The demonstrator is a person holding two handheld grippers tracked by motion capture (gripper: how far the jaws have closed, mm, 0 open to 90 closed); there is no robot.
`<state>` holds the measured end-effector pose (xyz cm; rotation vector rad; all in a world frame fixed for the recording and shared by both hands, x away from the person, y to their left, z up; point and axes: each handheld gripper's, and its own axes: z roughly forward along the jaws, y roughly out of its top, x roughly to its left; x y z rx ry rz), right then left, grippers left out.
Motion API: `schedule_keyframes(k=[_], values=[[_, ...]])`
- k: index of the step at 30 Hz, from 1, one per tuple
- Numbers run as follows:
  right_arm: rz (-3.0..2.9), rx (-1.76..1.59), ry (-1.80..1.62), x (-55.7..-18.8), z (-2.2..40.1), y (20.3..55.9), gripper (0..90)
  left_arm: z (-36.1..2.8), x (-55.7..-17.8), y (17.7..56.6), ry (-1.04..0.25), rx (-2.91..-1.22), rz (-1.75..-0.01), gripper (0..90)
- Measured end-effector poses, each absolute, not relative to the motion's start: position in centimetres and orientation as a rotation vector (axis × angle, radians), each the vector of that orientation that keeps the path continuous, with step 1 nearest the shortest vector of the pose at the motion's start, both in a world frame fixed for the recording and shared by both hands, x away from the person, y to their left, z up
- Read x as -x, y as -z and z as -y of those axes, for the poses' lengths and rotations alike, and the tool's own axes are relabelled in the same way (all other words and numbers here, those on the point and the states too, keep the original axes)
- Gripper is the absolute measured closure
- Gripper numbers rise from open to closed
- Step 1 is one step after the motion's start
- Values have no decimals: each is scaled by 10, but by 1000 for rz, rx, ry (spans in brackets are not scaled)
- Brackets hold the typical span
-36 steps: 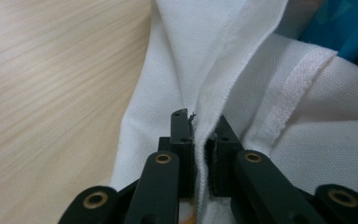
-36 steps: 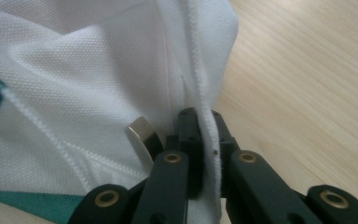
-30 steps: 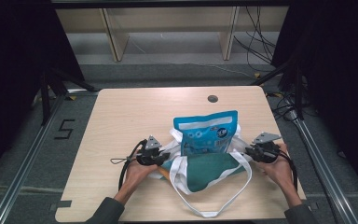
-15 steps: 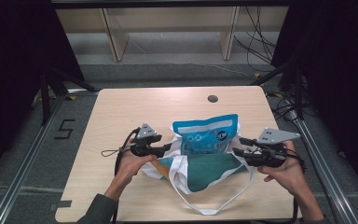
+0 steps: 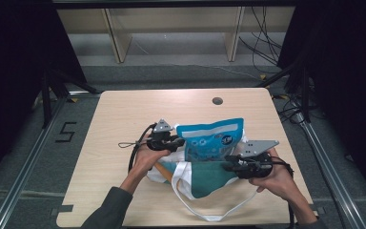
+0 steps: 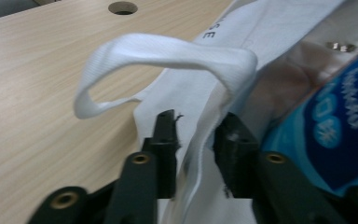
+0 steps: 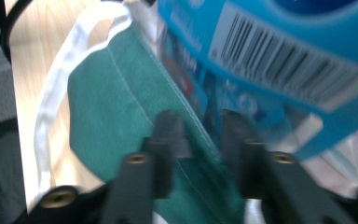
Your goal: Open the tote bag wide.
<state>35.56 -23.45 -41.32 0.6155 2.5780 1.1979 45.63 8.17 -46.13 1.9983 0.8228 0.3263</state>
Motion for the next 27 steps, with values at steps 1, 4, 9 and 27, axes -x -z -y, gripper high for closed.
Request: schedule_keyframes(k=[1,4,9,27], values=[[-2584,-589,-1182,-354,237,413,784,-82,-460,463,-336,-2002,-831,774],[-2641,-548,-1151,-346,245,415,859,-83,-471,469,-309,-1998,-875,802],[-2755,-592,-984,-335,243,447,879,-89,-485,487,-254,-2017,-947,801],[-2533,-712,-1142,-337,266,419,613,-102,-426,428,-410,-2001,-872,470]])
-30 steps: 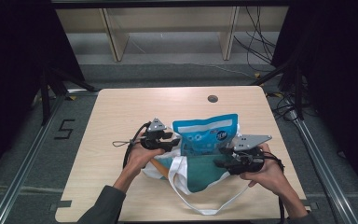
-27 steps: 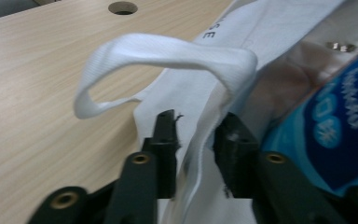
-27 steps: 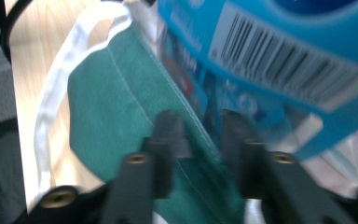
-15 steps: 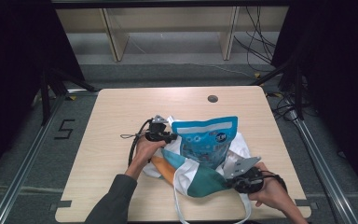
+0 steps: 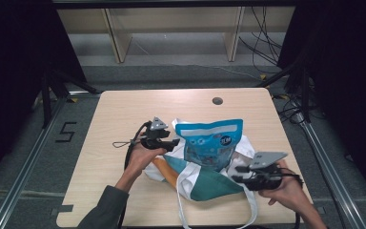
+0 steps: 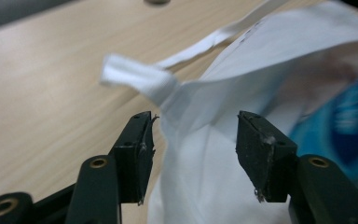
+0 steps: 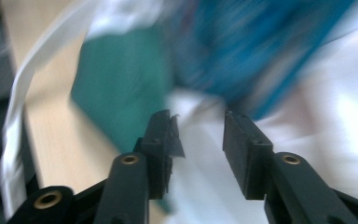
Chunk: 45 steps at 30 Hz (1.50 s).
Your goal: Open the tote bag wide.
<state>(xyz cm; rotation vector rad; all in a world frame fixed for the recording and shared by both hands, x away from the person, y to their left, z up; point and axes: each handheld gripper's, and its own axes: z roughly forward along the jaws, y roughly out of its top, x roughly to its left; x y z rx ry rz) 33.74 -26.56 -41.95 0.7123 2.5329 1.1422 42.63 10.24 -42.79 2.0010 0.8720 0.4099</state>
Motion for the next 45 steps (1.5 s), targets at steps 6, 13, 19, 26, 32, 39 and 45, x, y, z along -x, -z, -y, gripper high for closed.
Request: schedule_keyframes(k=[6,13,19,26,32,39,45], values=[[-2333,-865,-1048,-359,288,406,554,-98,-389,429,-261,-1975,-769,502],[-2355,-896,-993,-387,283,427,530,-92,-377,437,-153,-1981,-753,382],[-2376,-966,-984,-402,278,434,517,-72,-359,449,-145,-2068,-775,354],[-2403,-948,-955,-413,269,439,568,-65,-337,460,-228,-2083,-649,788],[-2468,-842,-902,-401,256,430,519,-78,-311,461,-214,-2078,-610,850],[-2435,-827,-784,-402,261,448,804,-80,-298,488,-183,-2120,-630,858],[-2213,-887,-865,-424,271,423,885,-78,-302,502,-171,-2192,-638,862]])
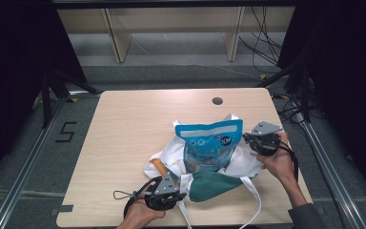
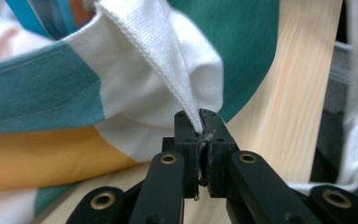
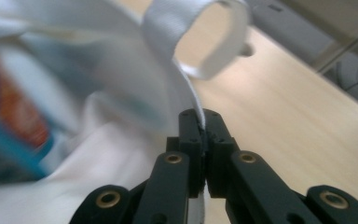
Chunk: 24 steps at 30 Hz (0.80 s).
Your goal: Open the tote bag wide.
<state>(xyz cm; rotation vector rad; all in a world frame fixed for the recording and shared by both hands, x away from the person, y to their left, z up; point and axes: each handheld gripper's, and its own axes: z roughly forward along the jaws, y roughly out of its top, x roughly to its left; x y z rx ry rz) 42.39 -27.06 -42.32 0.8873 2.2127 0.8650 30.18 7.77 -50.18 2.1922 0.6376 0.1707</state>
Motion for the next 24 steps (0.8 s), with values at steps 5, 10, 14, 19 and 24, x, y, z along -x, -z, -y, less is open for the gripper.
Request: schedule_keyframes(k=[5,10,14,19,24], values=[[-2275,-1050,-785,-461,279,460,885,-77,-308,511,-178,-2262,-630,863],[-2345,-1092,-682,-473,279,499,884,-77,-310,512,-182,-2262,-638,863],[-2331,-1099,-683,-471,280,496,811,-82,-308,506,-161,-2250,-643,761],[-2233,-1140,-816,-451,293,457,597,-97,-298,467,-132,-2110,-650,501],[-2282,-1081,-1079,-396,285,419,631,-115,-307,430,-192,-2013,-653,446]])
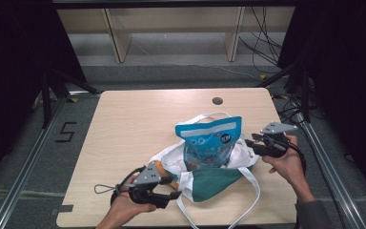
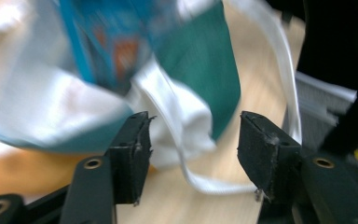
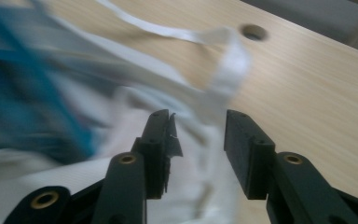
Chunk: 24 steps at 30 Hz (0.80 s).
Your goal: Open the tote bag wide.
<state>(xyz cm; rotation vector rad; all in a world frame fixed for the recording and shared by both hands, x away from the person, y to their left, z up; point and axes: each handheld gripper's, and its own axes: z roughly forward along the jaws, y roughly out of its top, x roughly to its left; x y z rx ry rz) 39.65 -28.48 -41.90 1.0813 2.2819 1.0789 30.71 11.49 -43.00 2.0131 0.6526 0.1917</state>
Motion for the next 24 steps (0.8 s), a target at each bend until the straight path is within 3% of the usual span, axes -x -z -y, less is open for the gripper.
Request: schedule_keyframes(k=[2,5,9,13,15,21,24], values=[[-2341,-960,-1106,-382,276,418,663,-114,-326,423,-300,-2029,-637,530],[-2391,-925,-1105,-368,260,424,690,-110,-364,430,-355,-2044,-700,700],[-2456,-884,-1085,-356,240,439,797,-105,-406,455,-355,-2064,-798,816],[-2499,-821,-1017,-349,236,453,880,-108,-422,477,-402,-2144,-847,872],[-2519,-826,-977,-342,237,462,900,-109,-425,489,-361,-2129,-895,892],[-2593,-920,-878,-329,239,501,900,-100,-422,503,-415,-2210,-856,895],[-2608,-915,-864,-329,238,499,900,-101,-417,490,-400,-2123,-906,843]])
